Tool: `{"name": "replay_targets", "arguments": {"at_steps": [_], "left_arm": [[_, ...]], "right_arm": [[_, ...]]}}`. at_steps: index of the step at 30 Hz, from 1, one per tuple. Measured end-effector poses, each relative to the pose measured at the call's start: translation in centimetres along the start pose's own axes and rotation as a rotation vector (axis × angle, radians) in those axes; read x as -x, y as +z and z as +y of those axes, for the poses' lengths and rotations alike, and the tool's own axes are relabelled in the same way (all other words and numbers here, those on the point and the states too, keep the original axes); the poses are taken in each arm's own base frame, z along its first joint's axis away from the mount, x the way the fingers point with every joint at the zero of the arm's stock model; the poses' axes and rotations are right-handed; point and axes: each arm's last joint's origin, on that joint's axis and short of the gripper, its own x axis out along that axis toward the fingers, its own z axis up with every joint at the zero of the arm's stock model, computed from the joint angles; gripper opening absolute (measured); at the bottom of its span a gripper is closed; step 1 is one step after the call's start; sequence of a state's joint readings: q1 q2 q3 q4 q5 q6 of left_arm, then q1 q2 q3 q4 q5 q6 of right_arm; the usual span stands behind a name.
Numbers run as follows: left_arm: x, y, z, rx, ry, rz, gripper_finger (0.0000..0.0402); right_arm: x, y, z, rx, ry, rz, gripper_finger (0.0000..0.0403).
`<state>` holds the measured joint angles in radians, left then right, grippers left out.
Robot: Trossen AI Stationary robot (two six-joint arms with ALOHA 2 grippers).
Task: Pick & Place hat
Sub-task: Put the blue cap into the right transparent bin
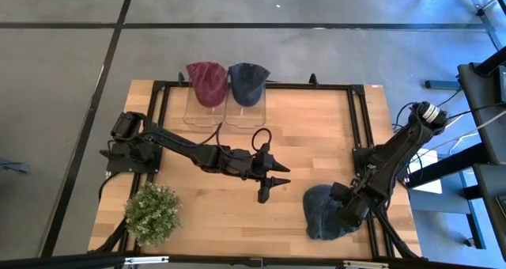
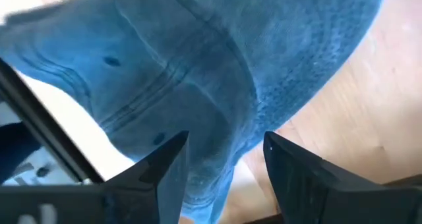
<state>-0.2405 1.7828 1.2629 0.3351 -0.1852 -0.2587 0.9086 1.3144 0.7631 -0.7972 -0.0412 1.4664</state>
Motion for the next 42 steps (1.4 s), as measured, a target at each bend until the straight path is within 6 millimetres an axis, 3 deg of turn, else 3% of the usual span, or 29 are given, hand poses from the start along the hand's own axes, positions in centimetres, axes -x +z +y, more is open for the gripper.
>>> {"name": "replay_targets", "arguments": {"at_steps": [15,18,24,29,36,42], "left_arm": [[0.0,0.0,-0.1,0.019,-0.001,0.003,0.0158],[0.0,0.0,-0.1,0.02,-0.001,0.003,0.0157],[0.0,0.0,0.0,0.053,0.0,0.003,0.0161],[0.1,0.0,-0.3,0.059,0.007,-0.012,0.0161],[1.9,1.5,-1.8,0.028,0.112,-0.086,0.0162],[4.1,2.6,-0.4,0.266,0.199,0.015,0.0159]], "right_arm": [[-3.6,0.1,1.1,0.013,-0.099,-0.004,0.0187],[-3.7,0.2,1.0,0.007,-0.109,-0.004,0.0149],[-3.3,0.7,0.9,0.047,-0.095,-0.046,0.002],[-1.8,2.0,0.7,0.086,-0.069,-0.195,0.0017],[3.1,3.5,-1.5,0.141,-0.031,-0.418,0.0012],[6.5,5.1,-1.9,0.4,-0.029,-0.519,0.0012]]}}
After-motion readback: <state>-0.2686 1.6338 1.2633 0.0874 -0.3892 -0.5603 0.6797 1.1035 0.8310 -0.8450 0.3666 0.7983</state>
